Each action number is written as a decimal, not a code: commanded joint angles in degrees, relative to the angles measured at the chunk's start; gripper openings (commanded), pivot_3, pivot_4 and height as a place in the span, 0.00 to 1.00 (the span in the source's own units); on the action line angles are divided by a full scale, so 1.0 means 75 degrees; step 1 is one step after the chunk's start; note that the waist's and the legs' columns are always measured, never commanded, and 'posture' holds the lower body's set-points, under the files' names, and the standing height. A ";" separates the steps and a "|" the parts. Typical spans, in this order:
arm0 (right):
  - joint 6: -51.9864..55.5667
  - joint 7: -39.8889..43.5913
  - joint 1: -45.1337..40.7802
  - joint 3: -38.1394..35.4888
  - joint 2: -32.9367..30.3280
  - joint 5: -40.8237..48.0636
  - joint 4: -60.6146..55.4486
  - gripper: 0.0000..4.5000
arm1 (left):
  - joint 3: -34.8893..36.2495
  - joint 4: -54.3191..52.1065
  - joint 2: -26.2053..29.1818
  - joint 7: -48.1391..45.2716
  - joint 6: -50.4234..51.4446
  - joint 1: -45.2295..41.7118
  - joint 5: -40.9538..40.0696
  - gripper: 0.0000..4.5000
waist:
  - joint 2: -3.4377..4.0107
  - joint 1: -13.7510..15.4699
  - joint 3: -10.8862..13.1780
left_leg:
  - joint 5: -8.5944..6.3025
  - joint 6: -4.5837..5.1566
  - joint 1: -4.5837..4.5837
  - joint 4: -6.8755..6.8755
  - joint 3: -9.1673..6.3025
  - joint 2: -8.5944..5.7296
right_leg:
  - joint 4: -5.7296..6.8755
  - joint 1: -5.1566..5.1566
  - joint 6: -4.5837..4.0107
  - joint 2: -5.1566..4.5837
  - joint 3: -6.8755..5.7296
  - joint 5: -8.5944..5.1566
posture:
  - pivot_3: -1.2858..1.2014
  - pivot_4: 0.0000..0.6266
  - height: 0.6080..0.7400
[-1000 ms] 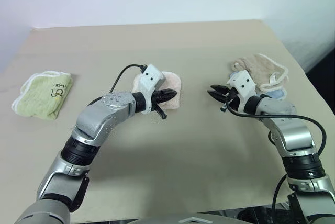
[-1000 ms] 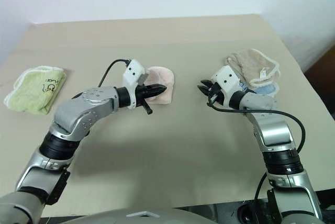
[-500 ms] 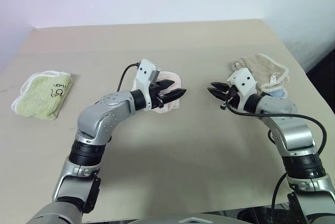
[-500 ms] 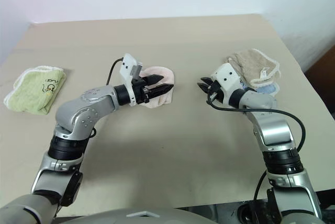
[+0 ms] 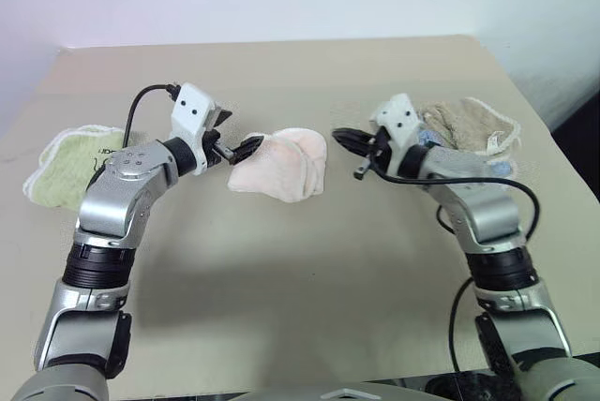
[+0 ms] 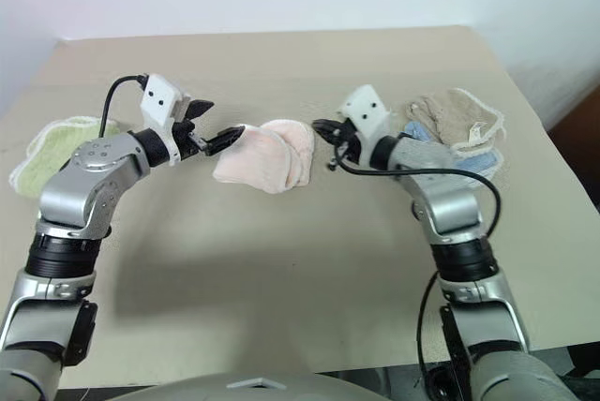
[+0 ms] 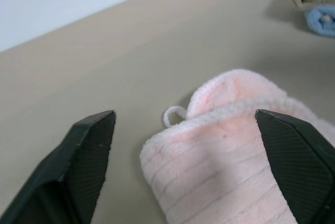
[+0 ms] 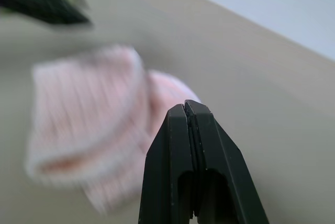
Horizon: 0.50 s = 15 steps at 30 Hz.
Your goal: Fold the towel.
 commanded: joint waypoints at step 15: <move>-0.0611 -0.0159 -0.0342 0.1193 0.1523 -0.0864 0.3026 0.00 | -0.1846 0.1036 -0.0113 -0.0719 -0.1463 0.0466 0.2366 0.01 | 0.0005 -0.0201 -0.0001 | 0.0001 -0.0002 -0.0002 -0.0006 0.0003 -0.0004 | 0.0013 -0.0011 -0.0001 0.0002 0.0003 0.0001 | 0.52 0.24 0.91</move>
